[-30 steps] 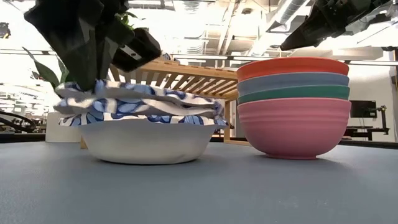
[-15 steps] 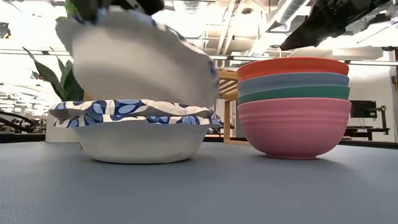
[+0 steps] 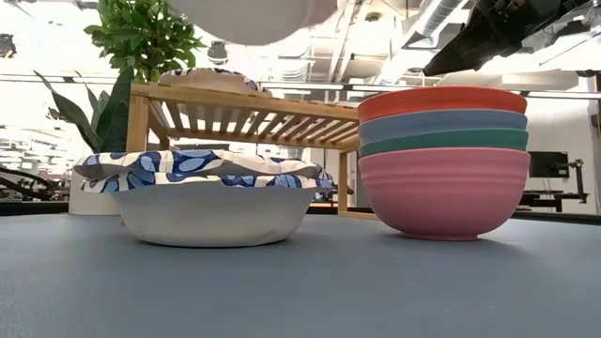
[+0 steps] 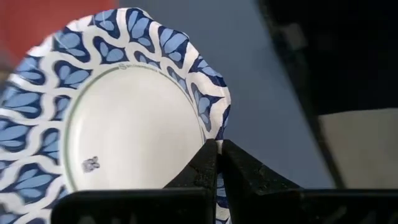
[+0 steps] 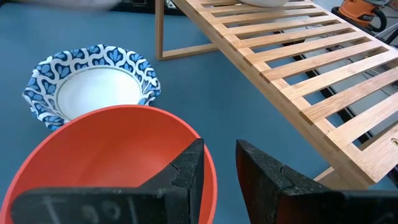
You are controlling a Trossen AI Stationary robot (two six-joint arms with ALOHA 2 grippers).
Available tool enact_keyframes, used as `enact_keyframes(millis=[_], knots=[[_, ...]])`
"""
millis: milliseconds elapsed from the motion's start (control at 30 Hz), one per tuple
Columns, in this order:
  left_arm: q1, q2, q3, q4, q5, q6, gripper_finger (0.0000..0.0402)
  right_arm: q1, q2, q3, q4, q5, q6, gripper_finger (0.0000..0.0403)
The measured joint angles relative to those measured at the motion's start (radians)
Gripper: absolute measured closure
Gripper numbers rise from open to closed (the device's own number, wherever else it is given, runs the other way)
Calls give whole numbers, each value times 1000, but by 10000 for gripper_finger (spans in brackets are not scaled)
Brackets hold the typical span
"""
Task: Place and stack bowls onto a shelf
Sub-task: Stack the blue patterned bowl on top of the blue patterned bowl on the shelf
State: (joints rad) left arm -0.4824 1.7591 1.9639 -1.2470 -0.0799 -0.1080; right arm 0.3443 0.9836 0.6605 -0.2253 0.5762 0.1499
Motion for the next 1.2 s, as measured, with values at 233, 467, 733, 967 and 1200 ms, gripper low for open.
enact_keyframes(millis=[233, 467, 733, 967, 1200], knots=[[2, 0, 158, -128, -157, 52, 401, 0, 0, 0, 0, 0, -1, 284], [35, 0, 284, -255, -477, 157, 401, 0, 0, 0, 0, 0, -1, 284], [227, -42, 294, -322, -489, 214, 401, 0, 0, 0, -1, 0, 2, 284], [403, -184, 128, -314, -428, 237, 401, 0, 0, 0, -2, 0, 7, 284], [462, -454, -205, -33, -403, 292, 401, 0, 0, 0, -2, 0, 1, 284]])
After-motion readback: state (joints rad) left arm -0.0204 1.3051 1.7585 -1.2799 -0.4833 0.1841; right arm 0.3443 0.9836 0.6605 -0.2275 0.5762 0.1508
